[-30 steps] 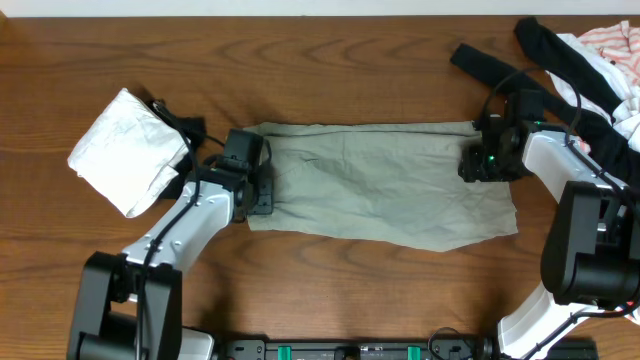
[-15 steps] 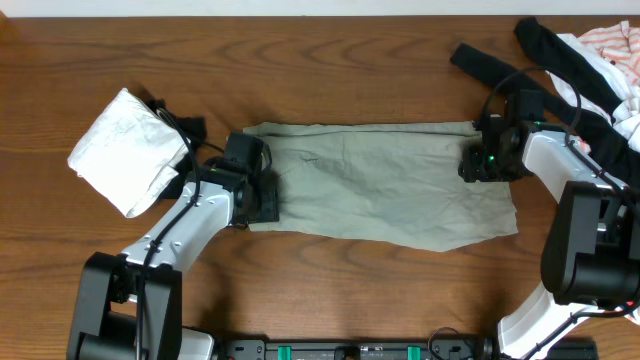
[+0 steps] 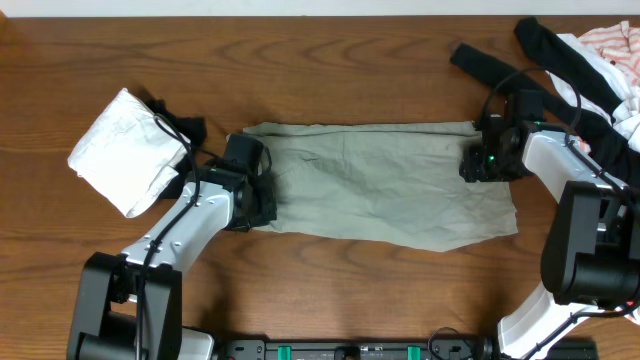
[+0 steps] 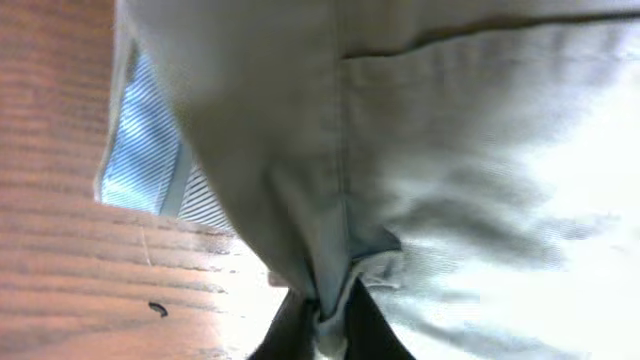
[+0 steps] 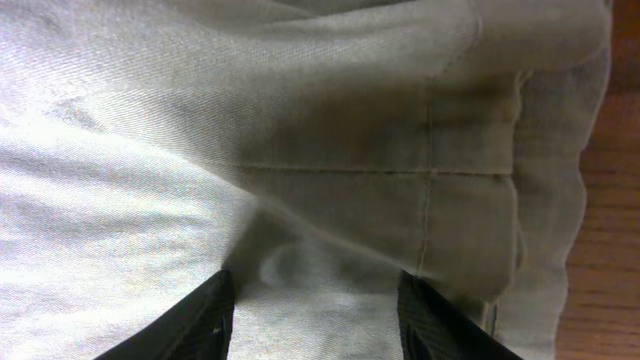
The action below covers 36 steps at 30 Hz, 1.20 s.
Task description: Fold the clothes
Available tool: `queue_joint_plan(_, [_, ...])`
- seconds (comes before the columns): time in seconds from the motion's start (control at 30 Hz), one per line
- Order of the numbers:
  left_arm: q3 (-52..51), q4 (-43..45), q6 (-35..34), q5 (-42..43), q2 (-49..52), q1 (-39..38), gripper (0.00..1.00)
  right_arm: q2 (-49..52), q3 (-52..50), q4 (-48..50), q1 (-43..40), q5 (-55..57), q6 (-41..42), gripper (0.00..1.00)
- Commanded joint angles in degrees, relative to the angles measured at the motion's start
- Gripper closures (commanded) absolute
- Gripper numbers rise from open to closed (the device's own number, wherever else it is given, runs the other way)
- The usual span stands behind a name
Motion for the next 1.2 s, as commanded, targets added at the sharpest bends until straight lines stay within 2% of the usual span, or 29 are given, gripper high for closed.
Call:
queue_joint_plan(0.0, [-0.2, -0.2, -0.3, -0.5, -0.6, 0.2, 0.94, 1.3, -2.0, -0.9, -0.6, 0.8, -0.4, 0.49])
queue_joint_plan(0.07, [-0.2, -0.8, -0.1, -2.3, -0.6, 0.2, 0.94, 1.3, -2.0, -0.9, -0.6, 0.8, -0.4, 0.49])
queue_joint_plan(0.17, [-0.2, -4.1, -0.2, -13.0, -0.6, 0.2, 0.94, 1.3, -2.0, -1.0, -0.8, 0.8, -0.4, 0.5])
queue_joint_plan(0.23, [-0.2, -6.2, -0.3, -23.9, -0.6, 0.2, 0.94, 1.3, -2.0, -1.2, -1.2, 0.8, -0.4, 0.5])
queue_joint_plan(0.3, [-0.2, -6.4, -0.3, -26.1, -0.6, 0.2, 0.94, 1.3, -2.0, -1.2, -1.5, 0.8, -0.4, 0.5])
queue_joint_plan(0.53, [-0.2, -4.4, -0.3, -25.8, -0.6, 0.2, 0.94, 1.3, -2.0, -1.5, -2.0, 0.8, -0.4, 0.5])
queue_joint_plan(0.6, [-0.2, -4.4, -0.3, -25.8, -0.6, 0.2, 0.85, 1.3, -2.0, -1.5, -2.0, 0.8, -0.4, 0.51])
queue_joint_plan(0.63, [-0.2, -4.4, -0.3, -25.8, -0.6, 0.2, 0.75, 1.3, -2.0, -1.5, -2.0, 0.8, -0.4, 0.5])
queue_joint_plan(0.7, [-0.2, -4.6, -0.3, -25.8, -0.8, 0.2, 0.71, 1.3, -2.0, -1.4, -2.0, 0.8, -0.4, 0.49])
queue_joint_plan(0.73, [-0.1, -4.7, -0.3, -25.8, -1.0, 0.2, 0.67, 1.3, -2.0, -1.2, -2.0, 0.8, -0.4, 0.47])
queue_joint_plan(0.87, [1.1, -4.6, -0.3, -25.8, -4.2, 0.2, 0.63, 0.9, -1.1, -1.4, -2.0, -0.1, 0.3, 0.4])
queue_joint_plan(1.0, [3.3, -3.4, 0.7, -25.8, -9.0, 0.2, 0.55, -0.5, 1.8, -3.3, -2.0, -0.8, 1.6, 0.27])
queue_joint_plan(1.17, [3.8, 0.3, 0.9, -23.7, -13.5, 0.2, 0.51, -3.1, 6.6, -7.8, -2.4, -0.7, 1.6, 0.19])
